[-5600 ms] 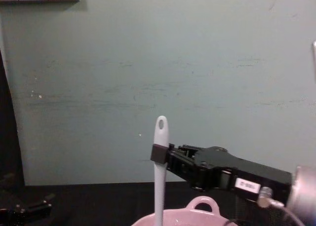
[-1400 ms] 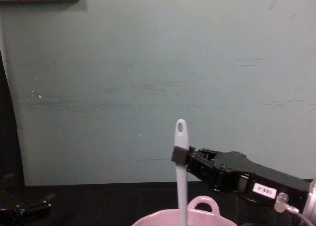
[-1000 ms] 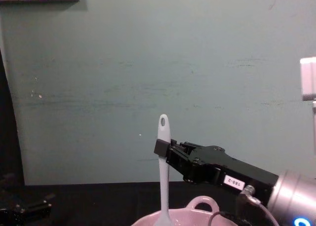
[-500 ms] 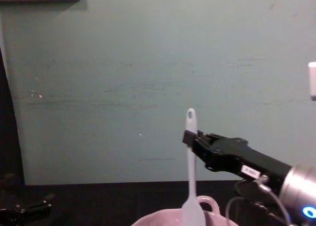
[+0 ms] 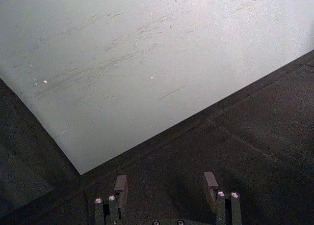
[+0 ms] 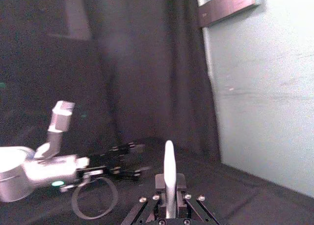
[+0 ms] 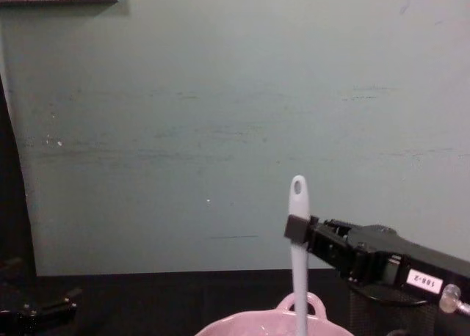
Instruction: Use the one hand to pick up the spoon and stir the clear water in the bowl.
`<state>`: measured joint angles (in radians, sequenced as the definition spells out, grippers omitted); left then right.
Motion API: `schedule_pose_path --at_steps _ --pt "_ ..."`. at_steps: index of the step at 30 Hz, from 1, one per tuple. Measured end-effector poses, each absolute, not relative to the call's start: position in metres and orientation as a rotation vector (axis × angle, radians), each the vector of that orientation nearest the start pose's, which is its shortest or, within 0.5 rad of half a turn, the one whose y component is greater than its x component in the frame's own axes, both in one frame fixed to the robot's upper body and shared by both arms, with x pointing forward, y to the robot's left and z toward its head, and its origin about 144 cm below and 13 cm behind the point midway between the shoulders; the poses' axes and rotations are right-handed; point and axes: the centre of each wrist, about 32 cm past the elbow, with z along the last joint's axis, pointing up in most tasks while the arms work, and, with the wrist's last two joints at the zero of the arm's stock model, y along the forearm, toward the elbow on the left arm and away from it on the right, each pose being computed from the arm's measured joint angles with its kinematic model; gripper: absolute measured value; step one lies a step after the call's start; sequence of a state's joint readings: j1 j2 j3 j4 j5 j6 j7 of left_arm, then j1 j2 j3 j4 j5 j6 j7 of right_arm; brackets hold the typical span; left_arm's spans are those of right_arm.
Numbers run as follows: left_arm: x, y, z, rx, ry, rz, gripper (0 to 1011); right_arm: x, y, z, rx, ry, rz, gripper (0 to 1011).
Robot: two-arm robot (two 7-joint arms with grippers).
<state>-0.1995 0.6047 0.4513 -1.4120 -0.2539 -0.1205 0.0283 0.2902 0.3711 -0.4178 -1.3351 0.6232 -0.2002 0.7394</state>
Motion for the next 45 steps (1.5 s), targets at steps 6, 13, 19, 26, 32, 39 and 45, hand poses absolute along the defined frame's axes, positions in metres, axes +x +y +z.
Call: schedule_pose_path --at_steps 6,13,19,26,32,39,45 --pt "0.489 0.310 1.140 0.304 -0.285 1.248 1011 0.516 -0.229 1.147 0.204 0.029 -0.499 121" --pt "0.489 0.310 1.140 0.304 -0.285 1.248 1011 0.524 -0.210 1.143 0.237 -0.010 -0.492 120" --pt "0.489 0.310 1.140 0.304 -0.285 1.248 1011 0.543 -0.197 1.138 0.243 -0.046 -0.555 121" --pt "0.489 0.310 1.140 0.305 -0.285 1.248 1011 0.562 -0.203 1.136 0.216 -0.113 -0.656 121" --pt "0.489 0.310 1.140 0.304 -0.285 1.248 1011 0.560 -0.225 1.146 0.177 -0.150 -0.677 121" --pt "0.489 0.310 1.140 0.304 -0.285 1.248 1011 0.540 -0.245 1.152 0.137 -0.108 -0.613 120" --pt "0.489 0.310 1.140 0.304 -0.285 1.248 1011 0.520 -0.241 1.151 0.155 -0.052 -0.535 121"
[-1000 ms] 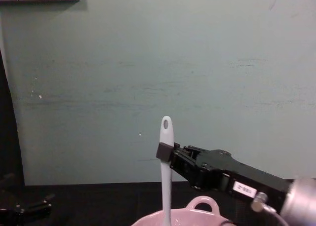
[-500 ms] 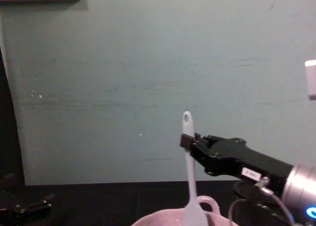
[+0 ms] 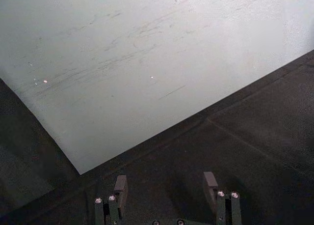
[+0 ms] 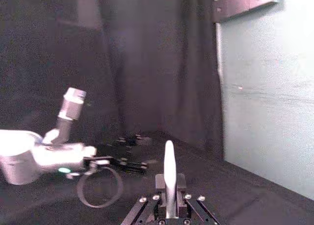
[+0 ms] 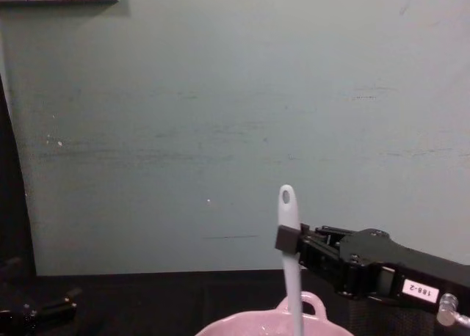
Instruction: Use the one hand to pick up the spoon and stir the clear water in the bowl.
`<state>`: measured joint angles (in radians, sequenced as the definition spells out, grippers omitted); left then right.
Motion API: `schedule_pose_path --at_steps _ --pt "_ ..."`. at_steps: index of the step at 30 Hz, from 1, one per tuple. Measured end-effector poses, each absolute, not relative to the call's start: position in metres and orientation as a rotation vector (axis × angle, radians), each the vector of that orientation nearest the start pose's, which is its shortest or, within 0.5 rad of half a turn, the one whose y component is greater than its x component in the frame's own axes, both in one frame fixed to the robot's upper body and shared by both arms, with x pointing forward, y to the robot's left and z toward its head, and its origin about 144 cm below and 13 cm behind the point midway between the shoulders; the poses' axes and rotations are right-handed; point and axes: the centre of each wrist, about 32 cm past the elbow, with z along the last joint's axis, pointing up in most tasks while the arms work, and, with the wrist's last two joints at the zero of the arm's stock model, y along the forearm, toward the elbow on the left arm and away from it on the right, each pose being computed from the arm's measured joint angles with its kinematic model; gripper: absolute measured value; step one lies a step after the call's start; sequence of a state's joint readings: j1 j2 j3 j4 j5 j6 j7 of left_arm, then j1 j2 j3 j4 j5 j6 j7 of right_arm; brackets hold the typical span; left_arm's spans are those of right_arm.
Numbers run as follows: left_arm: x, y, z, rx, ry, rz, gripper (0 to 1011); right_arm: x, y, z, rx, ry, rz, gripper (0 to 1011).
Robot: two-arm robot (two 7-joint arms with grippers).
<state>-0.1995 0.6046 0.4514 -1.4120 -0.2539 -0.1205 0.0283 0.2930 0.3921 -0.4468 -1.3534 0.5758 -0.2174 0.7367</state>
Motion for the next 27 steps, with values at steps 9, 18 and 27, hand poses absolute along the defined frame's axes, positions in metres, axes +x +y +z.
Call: schedule_pose_path --at_steps 9,18,27 --pt "0.489 0.310 1.140 0.304 -0.285 1.248 1011 0.514 -0.213 1.152 0.207 -0.044 -0.452 120" --pt "0.489 0.310 1.140 0.304 -0.285 1.248 1011 0.542 -0.191 1.146 0.215 -0.097 -0.510 121" --pt "0.489 0.310 1.140 0.304 -0.285 1.248 1011 0.570 -0.193 1.139 0.195 -0.144 -0.633 120"
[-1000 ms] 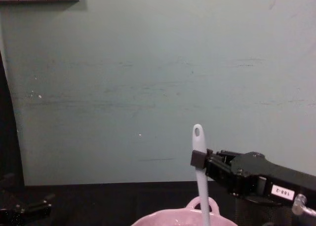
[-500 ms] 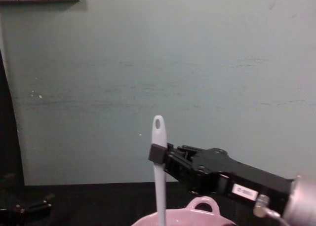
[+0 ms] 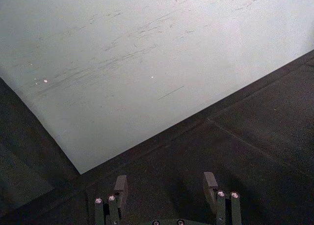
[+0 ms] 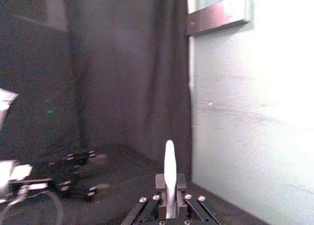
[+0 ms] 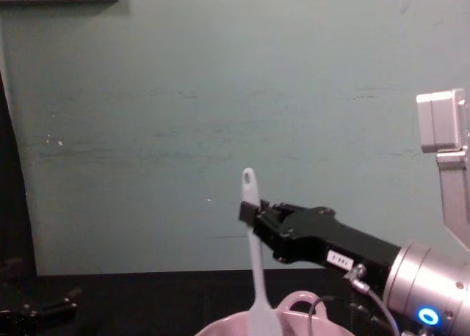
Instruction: Use the one hand to pick up the spoon and stir the clear water in the bowl.
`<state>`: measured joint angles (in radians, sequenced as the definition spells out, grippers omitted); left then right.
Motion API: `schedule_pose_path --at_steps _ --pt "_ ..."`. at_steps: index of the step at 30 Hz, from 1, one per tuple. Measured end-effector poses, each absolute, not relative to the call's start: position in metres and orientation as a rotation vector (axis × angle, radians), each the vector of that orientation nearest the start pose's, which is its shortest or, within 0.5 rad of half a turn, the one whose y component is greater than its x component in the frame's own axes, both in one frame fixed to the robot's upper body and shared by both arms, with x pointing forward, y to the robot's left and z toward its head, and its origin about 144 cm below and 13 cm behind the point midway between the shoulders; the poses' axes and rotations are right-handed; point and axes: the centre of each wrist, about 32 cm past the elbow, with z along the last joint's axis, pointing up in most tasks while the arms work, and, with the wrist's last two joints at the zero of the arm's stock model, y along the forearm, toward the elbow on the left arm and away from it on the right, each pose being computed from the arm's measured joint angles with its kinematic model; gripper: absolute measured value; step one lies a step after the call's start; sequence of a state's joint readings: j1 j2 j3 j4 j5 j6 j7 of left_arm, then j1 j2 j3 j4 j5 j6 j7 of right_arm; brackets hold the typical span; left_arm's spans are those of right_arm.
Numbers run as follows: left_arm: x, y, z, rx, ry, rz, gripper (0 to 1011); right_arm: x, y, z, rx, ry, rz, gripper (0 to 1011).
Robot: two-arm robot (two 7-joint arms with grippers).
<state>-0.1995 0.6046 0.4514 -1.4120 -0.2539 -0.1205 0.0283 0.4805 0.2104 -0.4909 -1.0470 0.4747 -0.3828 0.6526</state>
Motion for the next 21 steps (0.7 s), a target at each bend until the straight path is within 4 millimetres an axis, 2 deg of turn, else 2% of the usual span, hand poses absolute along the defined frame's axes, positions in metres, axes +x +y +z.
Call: schedule_pose_path --at_steps 5,13,18,21 --pt "0.489 0.310 1.140 0.304 -0.285 1.248 1011 0.574 -0.207 1.142 0.194 -0.157 -0.681 120" --pt "0.489 0.310 1.140 0.304 -0.285 1.248 1011 0.553 -0.235 1.146 0.169 -0.133 -0.659 121" --pt "0.489 0.310 1.140 0.304 -0.285 1.248 1011 0.535 -0.238 1.148 0.175 -0.102 -0.606 121" --pt "0.489 0.310 1.140 0.304 -0.285 1.248 1011 0.526 -0.232 1.149 0.195 -0.080 -0.561 121"
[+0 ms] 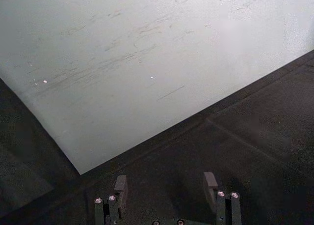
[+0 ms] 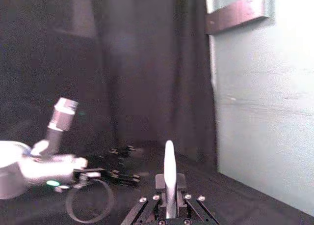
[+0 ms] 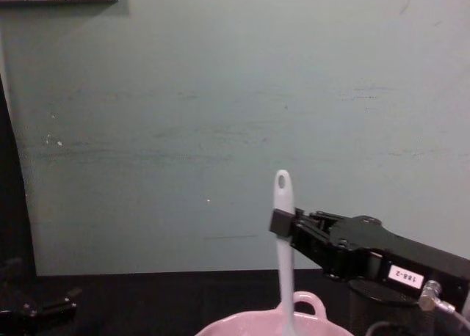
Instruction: Use the one hand to pick up the spoon and stir the clear water in the bowl.
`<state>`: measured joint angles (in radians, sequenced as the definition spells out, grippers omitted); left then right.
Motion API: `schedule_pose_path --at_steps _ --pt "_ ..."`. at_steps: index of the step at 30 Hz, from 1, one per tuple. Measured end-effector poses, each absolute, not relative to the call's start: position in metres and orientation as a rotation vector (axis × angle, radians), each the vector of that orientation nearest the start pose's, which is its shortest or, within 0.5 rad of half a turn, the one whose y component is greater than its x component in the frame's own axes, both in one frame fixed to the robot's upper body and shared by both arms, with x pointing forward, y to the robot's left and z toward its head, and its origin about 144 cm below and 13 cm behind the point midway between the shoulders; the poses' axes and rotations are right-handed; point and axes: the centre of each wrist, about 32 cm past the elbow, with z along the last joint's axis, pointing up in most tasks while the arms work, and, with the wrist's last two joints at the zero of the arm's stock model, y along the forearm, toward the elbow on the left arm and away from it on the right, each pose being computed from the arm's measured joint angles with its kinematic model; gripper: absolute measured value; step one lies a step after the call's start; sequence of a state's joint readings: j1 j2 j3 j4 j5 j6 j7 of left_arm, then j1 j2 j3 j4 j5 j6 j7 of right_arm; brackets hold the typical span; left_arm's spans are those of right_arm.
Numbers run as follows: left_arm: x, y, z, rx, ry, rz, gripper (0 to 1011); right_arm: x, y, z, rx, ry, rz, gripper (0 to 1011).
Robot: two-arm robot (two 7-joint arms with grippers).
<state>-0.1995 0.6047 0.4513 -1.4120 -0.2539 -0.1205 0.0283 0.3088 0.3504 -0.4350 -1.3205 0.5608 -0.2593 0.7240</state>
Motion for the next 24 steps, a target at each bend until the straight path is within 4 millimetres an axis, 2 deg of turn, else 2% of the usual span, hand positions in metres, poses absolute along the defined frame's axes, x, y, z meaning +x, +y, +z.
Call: schedule_pose_path --at_steps 5,10,17,24 --pt "0.489 0.310 1.140 0.304 -0.285 1.248 1011 0.517 -0.217 1.152 0.222 -0.057 -0.499 121" --pt "0.489 0.310 1.140 0.304 -0.285 1.248 1011 0.523 -0.202 1.147 0.223 -0.055 -0.486 121" --pt "0.489 0.310 1.140 0.304 -0.285 1.248 1011 0.548 -0.187 1.136 0.209 -0.074 -0.556 120" --pt "0.489 0.310 1.140 0.304 -0.285 1.248 1011 0.569 -0.195 1.135 0.215 -0.121 -0.664 121"
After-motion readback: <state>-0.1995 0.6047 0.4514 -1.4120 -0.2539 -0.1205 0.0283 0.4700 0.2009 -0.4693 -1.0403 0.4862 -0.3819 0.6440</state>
